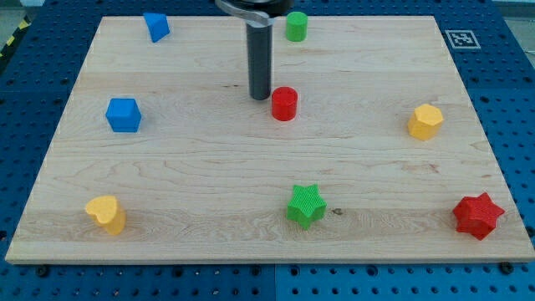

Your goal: Move the blue triangle horizontally to the green circle

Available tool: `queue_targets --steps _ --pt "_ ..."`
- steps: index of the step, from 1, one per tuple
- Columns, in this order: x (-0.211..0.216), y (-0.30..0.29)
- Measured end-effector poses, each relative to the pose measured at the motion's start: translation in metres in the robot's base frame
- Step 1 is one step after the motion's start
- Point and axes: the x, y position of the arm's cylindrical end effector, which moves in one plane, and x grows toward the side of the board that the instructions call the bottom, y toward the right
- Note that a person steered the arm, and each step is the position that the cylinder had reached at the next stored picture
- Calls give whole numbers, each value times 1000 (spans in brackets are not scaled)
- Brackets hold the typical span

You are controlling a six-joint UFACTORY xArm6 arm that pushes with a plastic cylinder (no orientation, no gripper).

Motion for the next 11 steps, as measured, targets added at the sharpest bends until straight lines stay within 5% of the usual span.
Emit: queue_targets --steps 3,6,9,11 --pt "-44 -149" --pt "-173 -269" --pt "-174 -153" --pt "-146 -171"
